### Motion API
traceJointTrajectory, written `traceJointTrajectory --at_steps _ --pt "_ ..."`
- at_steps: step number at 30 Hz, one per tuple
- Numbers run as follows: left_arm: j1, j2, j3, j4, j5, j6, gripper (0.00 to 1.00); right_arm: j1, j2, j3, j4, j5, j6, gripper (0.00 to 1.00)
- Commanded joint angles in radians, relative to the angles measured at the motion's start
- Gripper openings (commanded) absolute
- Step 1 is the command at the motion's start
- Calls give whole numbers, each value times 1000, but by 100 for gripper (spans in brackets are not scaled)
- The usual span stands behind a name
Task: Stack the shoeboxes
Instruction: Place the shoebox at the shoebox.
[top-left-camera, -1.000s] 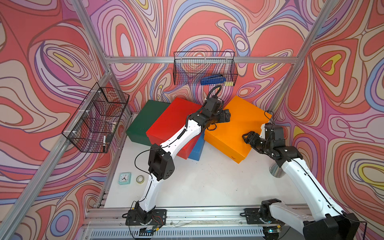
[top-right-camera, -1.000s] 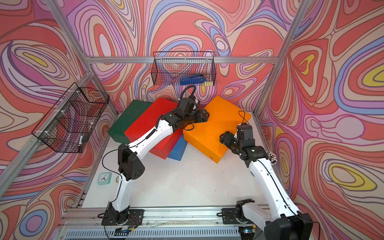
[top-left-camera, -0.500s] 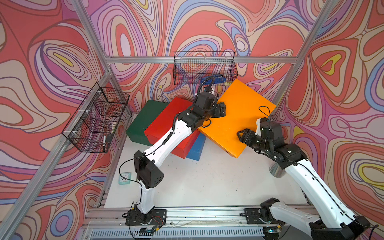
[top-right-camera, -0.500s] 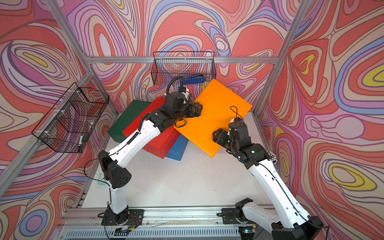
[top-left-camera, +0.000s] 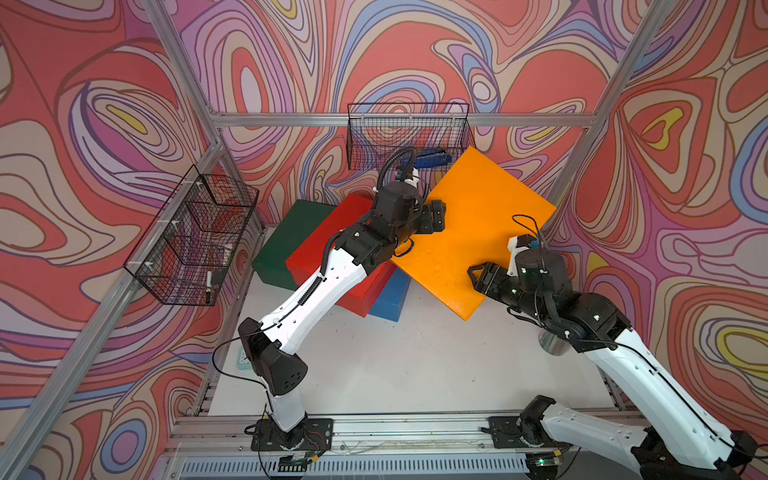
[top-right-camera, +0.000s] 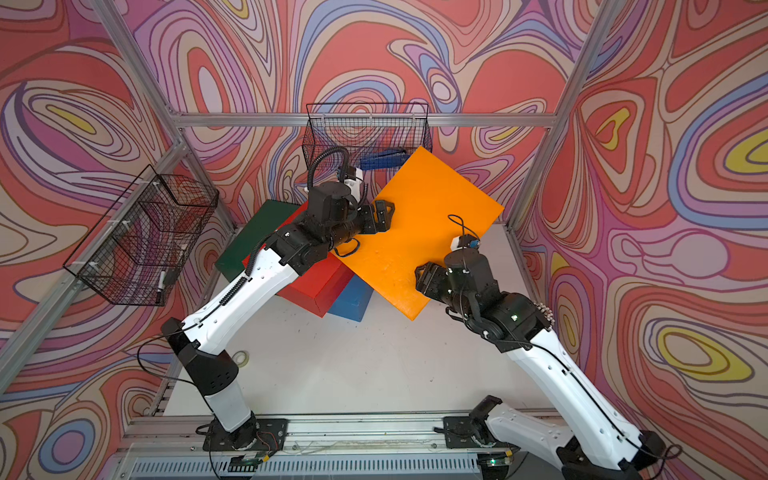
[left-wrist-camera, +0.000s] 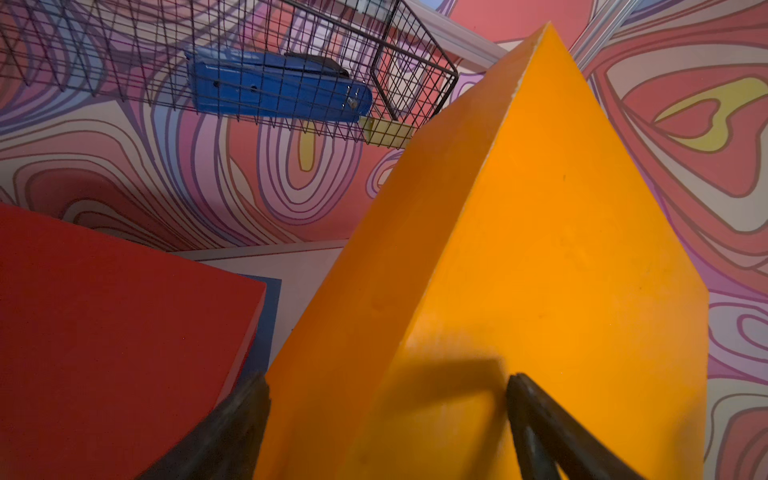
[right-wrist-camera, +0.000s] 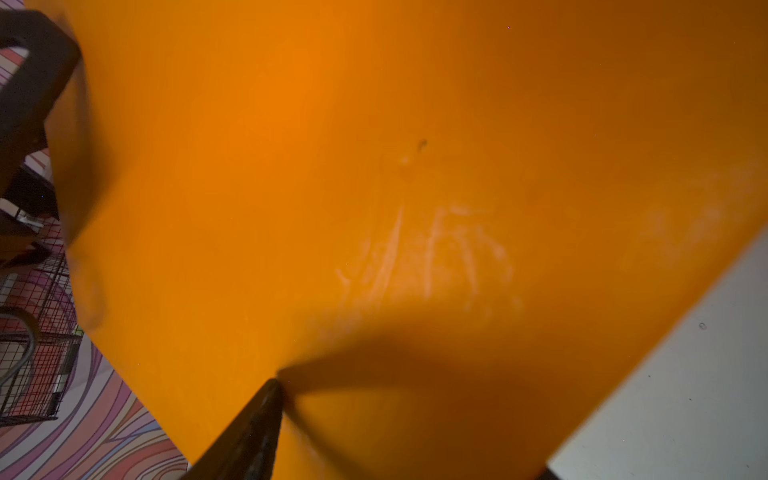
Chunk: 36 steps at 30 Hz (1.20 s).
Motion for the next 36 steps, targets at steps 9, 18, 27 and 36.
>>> traceJointTrajectory --at_steps 9,18,27,36 --pt "-156 -171 -159 68 115 -71 91 240 153 178 275 -121 -92 66" --pt "-156 -419 -340 20 -133 5 95 300 361 345 341 -163 -131 66" --pt "-22 -545 -442 -59 -140 -31 97 305 553 506 370 -251 -130 66" --pt "68 -543 -446 -80 -84 -31 97 305 640 658 337 -254 -171 66"
